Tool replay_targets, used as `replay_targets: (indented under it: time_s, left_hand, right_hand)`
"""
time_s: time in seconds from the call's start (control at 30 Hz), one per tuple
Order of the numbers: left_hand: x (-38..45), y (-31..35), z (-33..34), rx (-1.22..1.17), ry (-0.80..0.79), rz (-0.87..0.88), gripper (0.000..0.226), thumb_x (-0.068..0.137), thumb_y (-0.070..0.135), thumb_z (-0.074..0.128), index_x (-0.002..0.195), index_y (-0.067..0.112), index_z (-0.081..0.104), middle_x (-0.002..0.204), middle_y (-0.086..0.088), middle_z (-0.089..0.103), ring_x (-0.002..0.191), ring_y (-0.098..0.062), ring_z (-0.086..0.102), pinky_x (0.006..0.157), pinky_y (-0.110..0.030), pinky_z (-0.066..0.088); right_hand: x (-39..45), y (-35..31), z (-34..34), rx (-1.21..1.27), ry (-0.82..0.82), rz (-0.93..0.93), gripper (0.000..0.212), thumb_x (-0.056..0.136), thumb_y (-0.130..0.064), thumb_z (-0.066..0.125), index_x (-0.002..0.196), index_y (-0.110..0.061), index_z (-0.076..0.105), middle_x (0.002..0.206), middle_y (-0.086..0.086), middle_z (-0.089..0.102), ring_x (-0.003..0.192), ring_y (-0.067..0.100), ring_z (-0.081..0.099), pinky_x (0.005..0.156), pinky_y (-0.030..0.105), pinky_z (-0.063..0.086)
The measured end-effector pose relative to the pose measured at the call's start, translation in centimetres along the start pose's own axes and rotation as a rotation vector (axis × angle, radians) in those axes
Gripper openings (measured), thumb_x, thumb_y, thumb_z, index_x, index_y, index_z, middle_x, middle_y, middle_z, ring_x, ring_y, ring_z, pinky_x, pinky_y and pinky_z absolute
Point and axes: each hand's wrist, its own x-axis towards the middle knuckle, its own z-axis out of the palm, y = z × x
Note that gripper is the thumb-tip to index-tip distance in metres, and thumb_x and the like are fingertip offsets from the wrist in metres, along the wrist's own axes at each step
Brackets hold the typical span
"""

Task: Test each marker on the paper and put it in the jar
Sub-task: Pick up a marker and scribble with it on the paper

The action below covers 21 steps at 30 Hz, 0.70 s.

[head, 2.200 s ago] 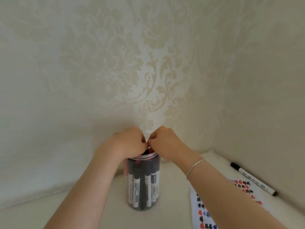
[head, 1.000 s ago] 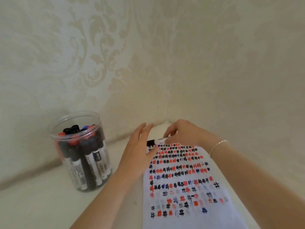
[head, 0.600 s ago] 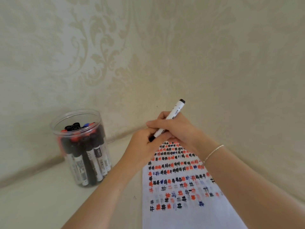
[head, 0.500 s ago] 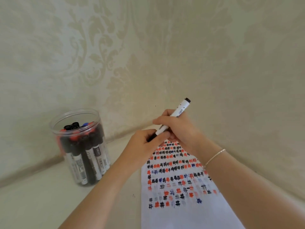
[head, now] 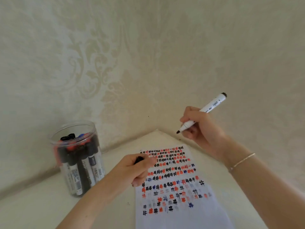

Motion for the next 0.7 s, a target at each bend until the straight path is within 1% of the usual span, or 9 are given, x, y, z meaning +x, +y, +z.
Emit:
replay_targets:
  time_s: [0.07,0.13,0.17,0.23,0.3,0.4,0.47,0.57,0.7]
  left_hand:
    - [0.0,-0.9,0.1,0.079,0.043,-0.068,0.038,0.080,0.049,0.065,0.054,0.028,0.048,0.047,0.007,0.036,0.043,-0.012,0.031,0.058,-0.023,0.037]
    - [0.5,-1.7,0.5,0.198,0.061,-0.103,0.038,0.080,0.049,0.067,0.062,0.023,0.045,0.049,0.008,0.038,0.046,-0.012,0.032,0.063,-0.030,0.035]
    - [0.9,-1.9,0.7,0.246,0.062,-0.105,0.039,0.081,0.047,0.068,0.065,0.021,0.042,0.051,0.009,0.036,0.049,-0.013,0.031,0.061,-0.029,0.033]
    - [1.7,-2.2,0.9,0.347,0.079,-0.094,0.037,0.084,0.036,0.068,0.069,0.019,0.038,0.056,0.009,0.033,0.053,-0.013,0.030,0.055,-0.022,0.029]
    - [2.5,-2.6,1.1,0.437,0.119,-0.099,0.031,0.088,0.025,0.063,0.072,0.018,0.038,0.059,0.008,0.034,0.051,-0.009,0.030,0.051,-0.018,0.027]
    - [3.7,-3.2,1.9,0.527,0.195,-0.118,0.025,0.091,0.021,0.058,0.074,0.019,0.040,0.064,0.004,0.039,0.051,-0.009,0.033,0.050,-0.020,0.028]
    - [4.4,-3.7,2.7,0.581,0.230,-0.114,0.024,0.092,0.020,0.056,0.074,0.019,0.040,0.065,0.003,0.041,0.053,-0.010,0.035,0.050,-0.019,0.028]
    - [5.1,-4.3,4.0,0.660,0.220,-0.085,0.028,0.092,0.027,0.059,0.073,0.020,0.041,0.064,0.005,0.043,0.053,-0.009,0.036,0.050,-0.020,0.028]
    - [5.7,-5.5,5.6,0.723,0.123,-0.081,0.040,0.086,0.051,0.061,0.071,0.021,0.040,0.064,0.005,0.042,0.054,-0.011,0.035,0.052,-0.024,0.030]
  right_hand:
    - [0.1,-0.1,-0.3,-0.091,0.041,-0.026,0.044,0.079,0.008,0.049,0.045,-0.016,0.036,0.047,0.001,0.024,0.039,0.012,0.024,0.036,0.019,0.023]
    - [-0.1,0.8,0.0,-0.133,0.031,-0.012,0.041,0.080,0.008,0.052,0.049,-0.015,0.038,0.045,-0.001,0.027,0.040,0.011,0.023,0.036,0.018,0.022]
    - [-0.3,1.5,0.2,-0.140,0.022,0.005,0.038,0.081,0.007,0.053,0.052,-0.013,0.039,0.044,-0.002,0.029,0.040,0.011,0.024,0.037,0.018,0.023]
    - [-0.5,3.1,0.4,-0.132,0.016,0.050,0.034,0.082,0.004,0.056,0.056,-0.012,0.041,0.046,-0.001,0.032,0.041,0.012,0.026,0.038,0.018,0.024]
    - [-0.8,4.6,0.2,-0.110,0.051,0.096,0.029,0.082,0.001,0.059,0.062,-0.011,0.042,0.051,0.002,0.035,0.043,0.013,0.027,0.040,0.021,0.024]
    - [-1.6,6.4,-0.5,-0.103,0.129,0.147,0.021,0.081,-0.002,0.063,0.071,-0.008,0.046,0.054,0.004,0.042,0.044,0.013,0.031,0.042,0.023,0.026]
    - [-2.5,7.3,-1.2,-0.103,0.192,0.176,0.020,0.081,0.000,0.062,0.070,-0.007,0.047,0.053,0.005,0.043,0.042,0.014,0.033,0.041,0.024,0.029]
    - [-4.2,8.7,-2.5,-0.117,0.298,0.219,0.027,0.081,0.005,0.057,0.060,-0.006,0.046,0.049,0.007,0.046,0.039,0.016,0.036,0.038,0.024,0.032]
    - [-6.8,10.4,-3.7,-0.155,0.355,0.238,0.030,0.080,0.007,0.053,0.055,-0.008,0.043,0.046,0.009,0.048,0.037,0.019,0.036,0.037,0.024,0.032]
